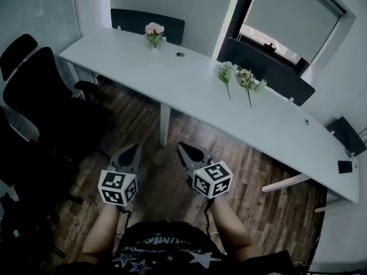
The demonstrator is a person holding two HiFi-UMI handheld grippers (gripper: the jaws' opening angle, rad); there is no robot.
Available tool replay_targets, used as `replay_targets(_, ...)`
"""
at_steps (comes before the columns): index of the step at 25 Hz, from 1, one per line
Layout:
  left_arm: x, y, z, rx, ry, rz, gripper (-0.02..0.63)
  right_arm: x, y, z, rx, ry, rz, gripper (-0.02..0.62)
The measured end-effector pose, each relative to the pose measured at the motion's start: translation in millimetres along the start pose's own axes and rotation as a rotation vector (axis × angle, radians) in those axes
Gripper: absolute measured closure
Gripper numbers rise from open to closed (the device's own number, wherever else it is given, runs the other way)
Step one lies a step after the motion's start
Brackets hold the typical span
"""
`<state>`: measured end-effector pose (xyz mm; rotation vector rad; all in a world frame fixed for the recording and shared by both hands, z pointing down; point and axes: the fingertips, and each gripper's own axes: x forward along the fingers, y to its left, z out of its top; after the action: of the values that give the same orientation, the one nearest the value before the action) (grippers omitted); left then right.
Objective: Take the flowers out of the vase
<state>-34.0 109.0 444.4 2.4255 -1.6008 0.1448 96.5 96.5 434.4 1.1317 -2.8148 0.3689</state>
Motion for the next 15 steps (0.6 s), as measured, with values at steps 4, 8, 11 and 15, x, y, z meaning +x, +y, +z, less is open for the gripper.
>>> replay_targets(4,-0.3,4.7,-1.2,0.001,0.000,0.009,0.597,3.5,-0.9,-1.9,0.006,0.000,0.003,0.594)
replay_targets(8,-2.7,6.3,-4.6,-0.003,0.006,0.007,0.597,6.3,1.7,-8.1,0.022,0.013,0.016,0.594)
replay_targets(11,-4.5,8.0,-4.7,-0.001,0.008,0.007,0.597,7.6,3.2,-8.9,0.028,0.015,0.018,0.594)
replay_targets(15,-4.9,10.3,-4.2,0.003,0.010,0.015,0.597,7.5,4.1,-7.2,0.024,0.011,0.012,0.594)
